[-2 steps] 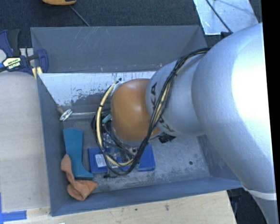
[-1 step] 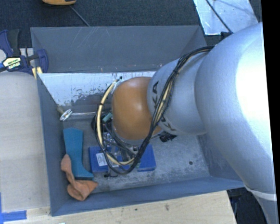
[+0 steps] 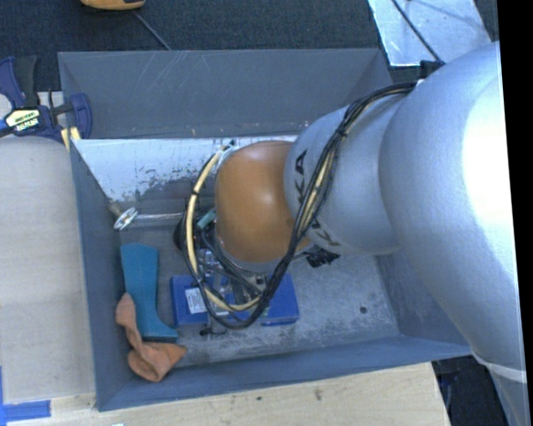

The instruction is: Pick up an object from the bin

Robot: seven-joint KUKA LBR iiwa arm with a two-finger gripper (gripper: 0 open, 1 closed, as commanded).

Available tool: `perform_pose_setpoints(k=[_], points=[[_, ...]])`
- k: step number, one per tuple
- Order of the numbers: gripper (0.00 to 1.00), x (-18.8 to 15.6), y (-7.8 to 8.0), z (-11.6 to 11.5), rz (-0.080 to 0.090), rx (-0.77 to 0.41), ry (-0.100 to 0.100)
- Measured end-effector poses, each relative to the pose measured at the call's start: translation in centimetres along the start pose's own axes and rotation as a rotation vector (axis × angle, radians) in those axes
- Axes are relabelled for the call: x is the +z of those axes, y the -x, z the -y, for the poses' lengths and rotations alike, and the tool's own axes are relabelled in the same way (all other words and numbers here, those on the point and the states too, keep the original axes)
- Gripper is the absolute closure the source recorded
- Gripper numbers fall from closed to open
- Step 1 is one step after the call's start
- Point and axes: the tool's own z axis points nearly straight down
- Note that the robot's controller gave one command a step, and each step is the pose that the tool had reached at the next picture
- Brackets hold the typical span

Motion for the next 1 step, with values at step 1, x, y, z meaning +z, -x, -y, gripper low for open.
perform_pose_setpoints(k=[1], points=[[1.0, -1.4, 0.05, -0.01, 0.002, 0.0, 0.001]])
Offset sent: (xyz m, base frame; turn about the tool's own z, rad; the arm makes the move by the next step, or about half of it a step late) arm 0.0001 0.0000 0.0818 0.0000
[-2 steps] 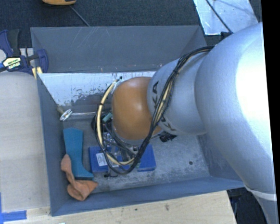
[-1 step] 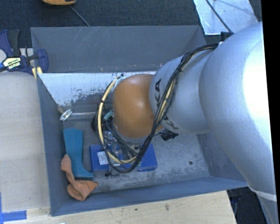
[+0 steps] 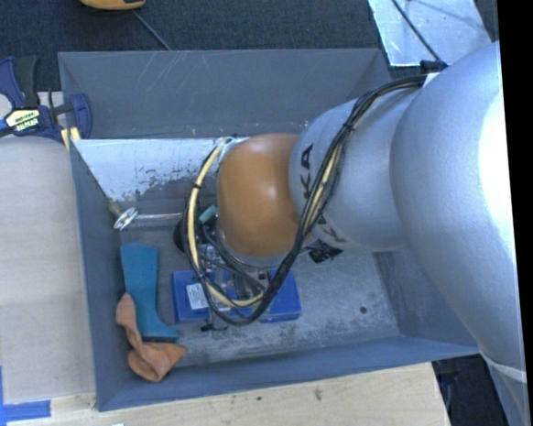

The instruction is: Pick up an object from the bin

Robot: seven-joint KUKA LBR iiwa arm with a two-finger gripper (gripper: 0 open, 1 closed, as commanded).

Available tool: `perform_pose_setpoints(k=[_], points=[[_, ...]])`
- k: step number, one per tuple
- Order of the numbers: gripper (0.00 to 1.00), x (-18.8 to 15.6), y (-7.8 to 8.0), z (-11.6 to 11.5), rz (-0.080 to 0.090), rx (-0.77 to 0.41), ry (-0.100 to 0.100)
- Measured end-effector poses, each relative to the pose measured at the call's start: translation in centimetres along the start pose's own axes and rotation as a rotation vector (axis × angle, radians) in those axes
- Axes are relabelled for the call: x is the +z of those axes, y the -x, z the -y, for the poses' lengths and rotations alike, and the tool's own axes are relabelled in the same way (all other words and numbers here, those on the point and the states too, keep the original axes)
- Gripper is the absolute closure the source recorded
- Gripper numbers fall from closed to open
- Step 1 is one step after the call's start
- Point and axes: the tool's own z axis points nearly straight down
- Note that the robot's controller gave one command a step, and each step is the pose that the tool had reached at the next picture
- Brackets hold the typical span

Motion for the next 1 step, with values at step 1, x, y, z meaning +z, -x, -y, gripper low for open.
perform_pose_setpoints(k=[1], points=[[1.0, -1.42, -0.07, 0.03, -0.004, 0.0, -0.001]])
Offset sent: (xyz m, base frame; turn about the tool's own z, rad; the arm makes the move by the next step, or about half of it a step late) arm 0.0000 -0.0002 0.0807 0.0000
